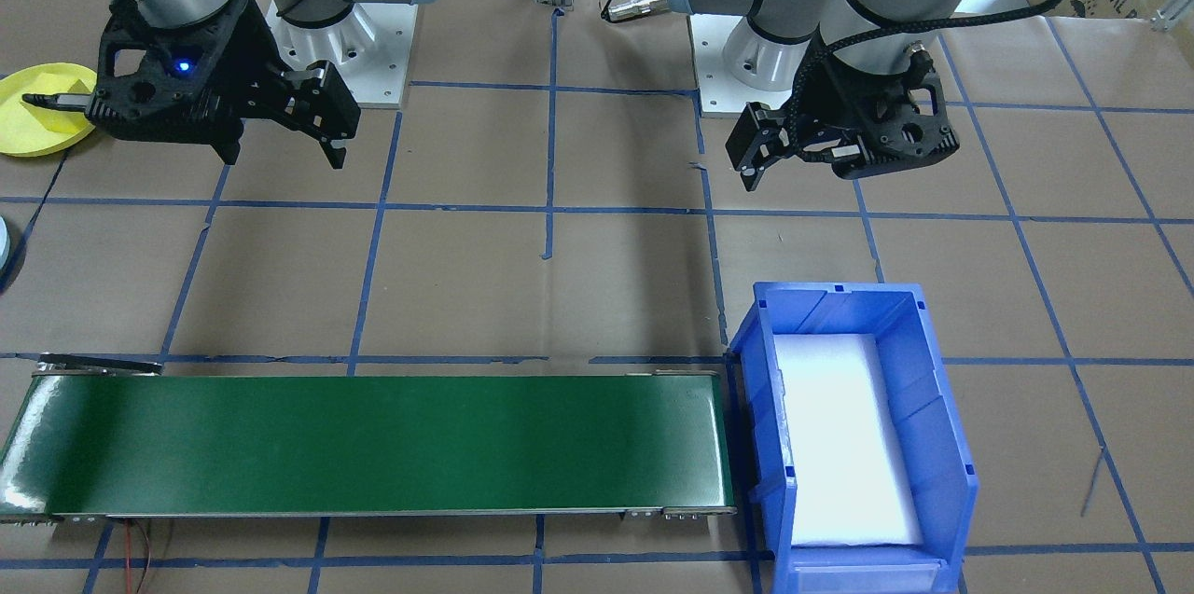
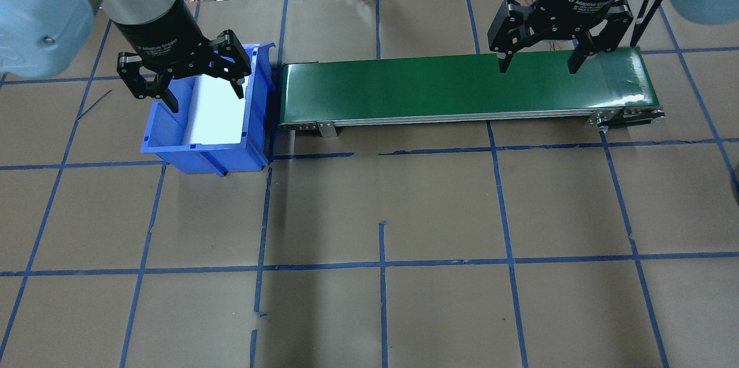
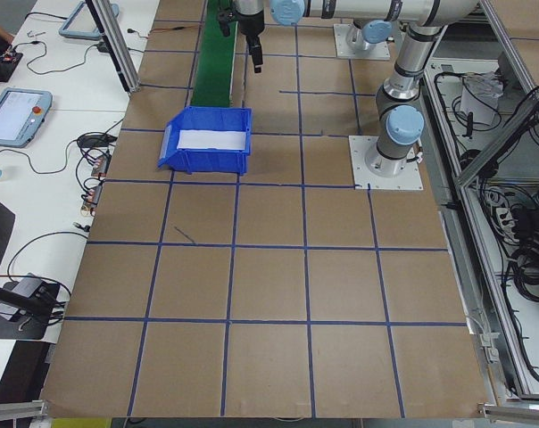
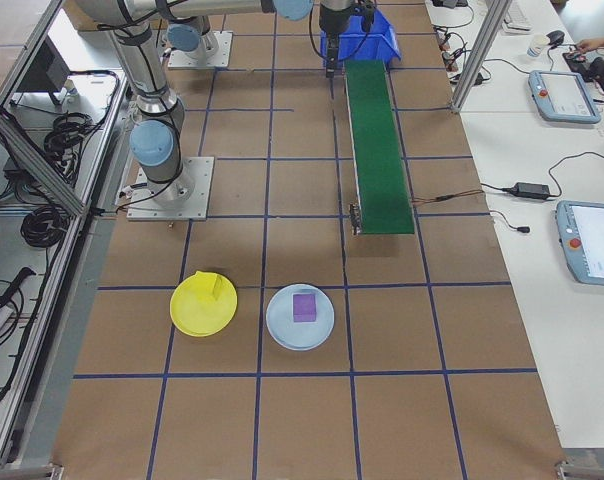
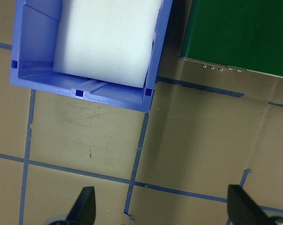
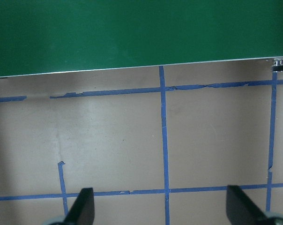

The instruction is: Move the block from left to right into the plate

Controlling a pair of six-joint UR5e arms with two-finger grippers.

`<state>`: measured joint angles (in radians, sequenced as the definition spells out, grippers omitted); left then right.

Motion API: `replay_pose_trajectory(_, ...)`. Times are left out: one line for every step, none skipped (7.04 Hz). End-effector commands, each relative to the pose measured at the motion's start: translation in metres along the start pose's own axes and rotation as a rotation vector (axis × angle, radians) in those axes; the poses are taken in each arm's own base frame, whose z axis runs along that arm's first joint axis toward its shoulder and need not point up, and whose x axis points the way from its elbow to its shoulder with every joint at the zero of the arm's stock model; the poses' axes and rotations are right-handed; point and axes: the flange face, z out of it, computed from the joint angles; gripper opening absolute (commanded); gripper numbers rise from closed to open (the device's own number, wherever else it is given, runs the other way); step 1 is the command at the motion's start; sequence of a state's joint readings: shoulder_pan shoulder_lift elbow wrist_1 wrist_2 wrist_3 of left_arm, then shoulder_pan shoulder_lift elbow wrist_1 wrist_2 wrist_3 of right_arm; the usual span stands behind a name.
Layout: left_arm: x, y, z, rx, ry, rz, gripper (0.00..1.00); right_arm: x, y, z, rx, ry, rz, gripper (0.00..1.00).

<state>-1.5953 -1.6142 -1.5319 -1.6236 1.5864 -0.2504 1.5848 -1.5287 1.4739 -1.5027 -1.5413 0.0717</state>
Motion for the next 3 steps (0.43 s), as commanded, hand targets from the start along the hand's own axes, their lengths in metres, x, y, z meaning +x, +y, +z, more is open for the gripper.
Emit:
replay_pose_trajectory(-0.0025, 0.0020, -0.0066, 0.023, -0.013, -0.003, 1.00, 0.0176, 0.0012, -0.0024, -0.025, 0.014, 0.039, 1.00)
replay_pose_trajectory(-0.0017, -0.0019, -0.0091, 0.069, -0.003, 0.005, 1.00, 0.0178, 0.0020, -0.0022, -0.026, 0.015, 0.039, 1.00)
replay_pose_trajectory(0.0003, -0.0014, -0.0096, 0.083, -0.020, 0.046, 1.00, 0.0160, 0.0026, -0.0015, -0.028, 0.012, 0.037, 1.00)
